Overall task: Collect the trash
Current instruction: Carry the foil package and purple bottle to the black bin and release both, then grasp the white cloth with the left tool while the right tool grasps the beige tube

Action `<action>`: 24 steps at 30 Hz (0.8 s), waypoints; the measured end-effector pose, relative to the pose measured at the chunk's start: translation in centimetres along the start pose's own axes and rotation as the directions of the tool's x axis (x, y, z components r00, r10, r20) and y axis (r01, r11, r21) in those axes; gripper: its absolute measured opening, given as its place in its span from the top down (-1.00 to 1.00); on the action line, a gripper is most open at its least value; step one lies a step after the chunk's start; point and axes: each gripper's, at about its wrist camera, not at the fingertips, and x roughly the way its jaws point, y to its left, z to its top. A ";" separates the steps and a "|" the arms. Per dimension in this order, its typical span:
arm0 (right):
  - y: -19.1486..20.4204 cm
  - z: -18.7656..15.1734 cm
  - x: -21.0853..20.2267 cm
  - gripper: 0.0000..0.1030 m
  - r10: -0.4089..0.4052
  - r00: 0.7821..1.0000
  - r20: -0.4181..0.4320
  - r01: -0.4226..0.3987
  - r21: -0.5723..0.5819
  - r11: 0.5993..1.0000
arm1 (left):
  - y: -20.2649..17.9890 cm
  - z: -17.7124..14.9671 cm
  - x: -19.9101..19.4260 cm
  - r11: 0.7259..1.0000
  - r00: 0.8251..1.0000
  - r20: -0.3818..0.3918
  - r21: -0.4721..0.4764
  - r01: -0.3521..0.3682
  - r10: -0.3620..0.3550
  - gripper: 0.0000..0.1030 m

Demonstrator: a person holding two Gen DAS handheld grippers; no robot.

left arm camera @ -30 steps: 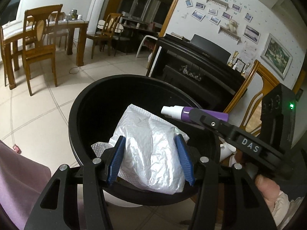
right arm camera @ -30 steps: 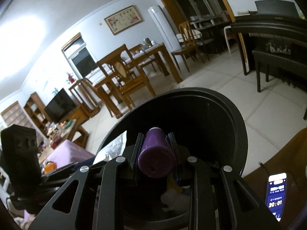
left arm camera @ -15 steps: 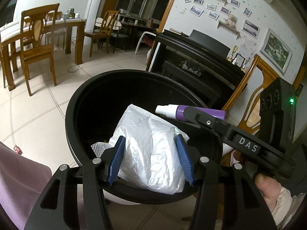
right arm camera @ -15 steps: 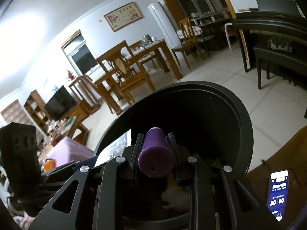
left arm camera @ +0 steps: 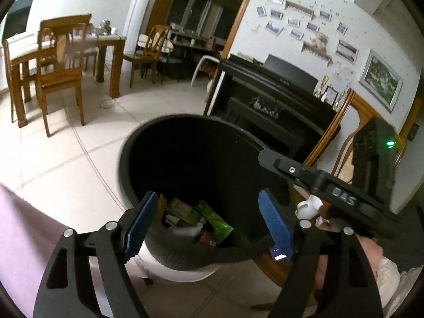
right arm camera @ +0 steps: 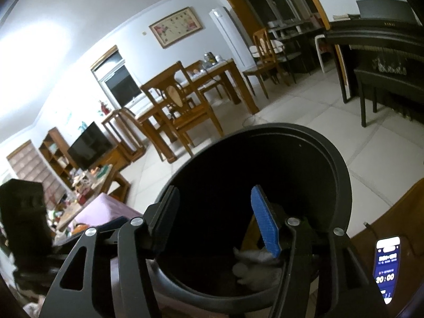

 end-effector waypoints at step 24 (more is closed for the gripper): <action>33.7 -9.8 11.4 -0.24 0.263 0.868 -0.422 -0.456 -0.465 0.758 | 29.8 -10.4 -27.5 0.546 0.656 -0.032 -0.527 -0.652 0.754 -0.78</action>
